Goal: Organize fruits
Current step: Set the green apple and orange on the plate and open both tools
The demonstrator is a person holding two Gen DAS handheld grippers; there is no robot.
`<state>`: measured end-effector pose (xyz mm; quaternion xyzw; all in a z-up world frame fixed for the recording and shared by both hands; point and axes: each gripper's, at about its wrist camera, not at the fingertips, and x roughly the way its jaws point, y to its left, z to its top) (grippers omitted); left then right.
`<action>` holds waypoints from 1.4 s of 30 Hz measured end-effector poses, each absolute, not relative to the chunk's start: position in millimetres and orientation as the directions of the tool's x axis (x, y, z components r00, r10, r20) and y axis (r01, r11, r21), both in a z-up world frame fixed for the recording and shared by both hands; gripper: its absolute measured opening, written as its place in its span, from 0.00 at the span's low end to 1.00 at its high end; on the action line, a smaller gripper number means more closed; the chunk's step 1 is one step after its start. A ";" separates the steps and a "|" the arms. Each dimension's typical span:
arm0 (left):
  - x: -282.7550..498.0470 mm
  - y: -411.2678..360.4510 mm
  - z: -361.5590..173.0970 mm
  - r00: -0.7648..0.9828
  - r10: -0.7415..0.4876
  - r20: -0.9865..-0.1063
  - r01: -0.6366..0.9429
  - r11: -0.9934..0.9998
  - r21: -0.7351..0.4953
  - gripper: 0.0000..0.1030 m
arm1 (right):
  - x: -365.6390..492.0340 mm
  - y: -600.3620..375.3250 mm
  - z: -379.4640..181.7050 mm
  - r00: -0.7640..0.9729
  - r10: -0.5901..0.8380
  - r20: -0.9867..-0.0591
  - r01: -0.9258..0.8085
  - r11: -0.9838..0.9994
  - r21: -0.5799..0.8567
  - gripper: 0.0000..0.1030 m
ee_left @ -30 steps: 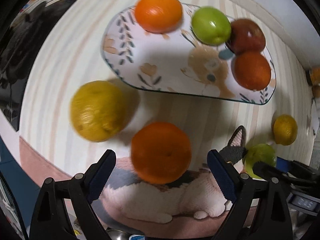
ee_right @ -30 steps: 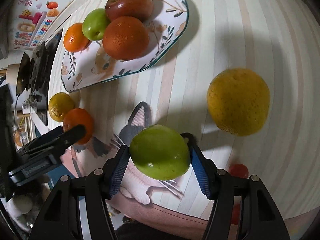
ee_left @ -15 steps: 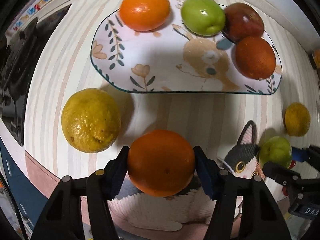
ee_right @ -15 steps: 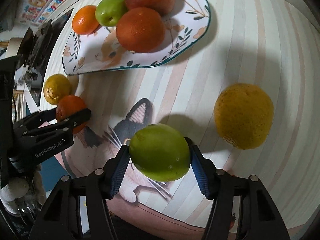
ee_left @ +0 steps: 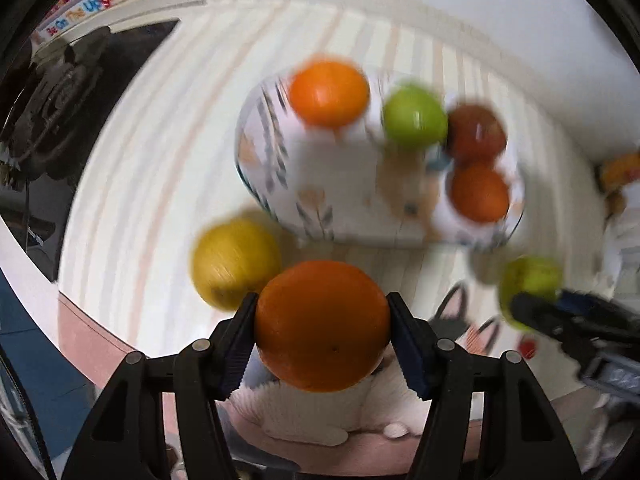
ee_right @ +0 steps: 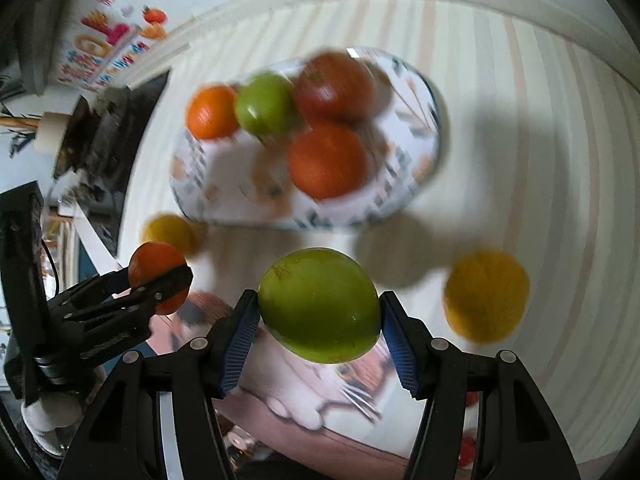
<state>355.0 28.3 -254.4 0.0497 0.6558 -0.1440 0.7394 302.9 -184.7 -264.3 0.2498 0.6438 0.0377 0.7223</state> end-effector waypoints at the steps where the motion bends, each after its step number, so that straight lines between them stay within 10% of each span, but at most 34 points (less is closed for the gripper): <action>1: 366.5 32.2 -245.4 0.104 -0.168 -0.980 0.264 0.955 -0.136 0.58 | 313.3 -182.8 -260.6 0.180 0.377 -0.909 0.259 0.873 0.413 0.62; 26: 499.6 35.2 -302.9 -0.156 -0.270 -0.950 0.072 0.956 -0.283 0.59 | 431.7 -102.4 -309.4 0.106 0.399 -0.911 0.072 0.911 0.407 0.62; 30: 499.7 32.9 -304.6 -0.167 -0.241 -0.956 0.082 0.963 -0.257 0.60 | 432.9 -104.5 -308.6 0.096 0.402 -0.910 0.106 0.905 0.411 0.85; 35: 499.5 34.6 -288.7 -0.109 -0.257 -0.960 0.085 0.960 -0.267 0.82 | 422.4 -121.4 -304.4 0.099 0.430 -0.898 0.181 0.879 0.441 0.86; 42: 484.1 44.6 -246.8 0.038 -0.162 -0.986 0.151 0.976 -0.155 0.85 | 399.0 -139.4 -272.7 0.129 0.327 -0.936 0.223 0.910 0.348 0.92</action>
